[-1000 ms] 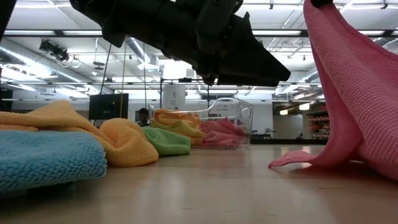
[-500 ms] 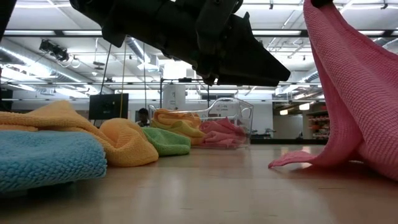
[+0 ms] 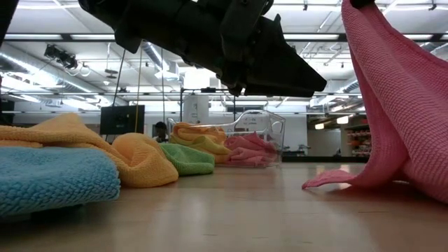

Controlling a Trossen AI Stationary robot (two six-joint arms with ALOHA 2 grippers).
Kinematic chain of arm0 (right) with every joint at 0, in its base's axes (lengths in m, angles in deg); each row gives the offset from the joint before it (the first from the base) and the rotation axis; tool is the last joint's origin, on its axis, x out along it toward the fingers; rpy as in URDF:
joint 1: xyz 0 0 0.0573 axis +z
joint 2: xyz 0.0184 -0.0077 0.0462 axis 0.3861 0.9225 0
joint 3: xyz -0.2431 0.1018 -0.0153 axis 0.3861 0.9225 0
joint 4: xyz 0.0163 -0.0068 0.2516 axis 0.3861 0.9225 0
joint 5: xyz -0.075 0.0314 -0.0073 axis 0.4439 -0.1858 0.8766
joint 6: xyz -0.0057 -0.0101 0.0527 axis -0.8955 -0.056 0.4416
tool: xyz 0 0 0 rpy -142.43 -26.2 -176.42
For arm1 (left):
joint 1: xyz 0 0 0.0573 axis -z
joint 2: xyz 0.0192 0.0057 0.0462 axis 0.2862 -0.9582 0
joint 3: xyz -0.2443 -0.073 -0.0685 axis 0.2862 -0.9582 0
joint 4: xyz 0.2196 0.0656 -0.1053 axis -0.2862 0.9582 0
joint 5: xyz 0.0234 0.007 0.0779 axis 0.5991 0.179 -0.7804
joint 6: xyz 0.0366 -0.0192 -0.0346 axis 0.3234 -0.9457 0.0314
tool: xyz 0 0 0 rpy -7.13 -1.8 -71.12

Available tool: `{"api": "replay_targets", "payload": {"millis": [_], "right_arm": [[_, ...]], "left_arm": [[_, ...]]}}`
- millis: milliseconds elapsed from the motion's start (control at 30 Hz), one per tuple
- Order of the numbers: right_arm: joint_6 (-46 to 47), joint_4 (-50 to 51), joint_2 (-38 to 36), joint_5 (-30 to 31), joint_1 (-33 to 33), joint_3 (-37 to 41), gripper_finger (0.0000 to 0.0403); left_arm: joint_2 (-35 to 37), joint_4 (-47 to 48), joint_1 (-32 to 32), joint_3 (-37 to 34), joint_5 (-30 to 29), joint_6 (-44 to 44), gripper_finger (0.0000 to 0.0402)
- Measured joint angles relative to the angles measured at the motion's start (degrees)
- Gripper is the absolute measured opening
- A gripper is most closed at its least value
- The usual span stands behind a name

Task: Fold microfiber towels
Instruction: Fold the pink microfiber cloth

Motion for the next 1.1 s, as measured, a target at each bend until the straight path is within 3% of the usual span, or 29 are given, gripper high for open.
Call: {"api": "replay_targets", "payload": {"millis": [267, 533, 633, 867, 1100], "right_arm": [[0.0, 0.4, 0.0, 0.0, 0.0, 0.0, 0.0016], [0.4, 1.1, 0.0, 0.0, 0.0, 0.0, 0.0016], [0.5, 1.5, 0.0, 0.0, 0.0, 0.0, 0.0016], [0.4, 1.4, 0.0, 0.0, 0.0, 0.0, 0.0016], [0.6, 1.7, 0.0, 0.0, 0.0, 0.0, 0.0016]], "left_arm": [[0.0, 5.3, 0.4, 0.0, 0.0, 0.1, 0.0147], [0.0, 8.9, 0.3, 0.0, -1.2, -1.9, 0.0174], [-0.1, 8.9, 0.3, 0.0, 2.0, -3.4, 0.0182], [-3.7, 8.9, 0.4, -0.1, 4.9, -0.5, 0.018], [-9.5, 8.2, -0.3, 5.2, 4.9, 4.3, 0.0181]]}}
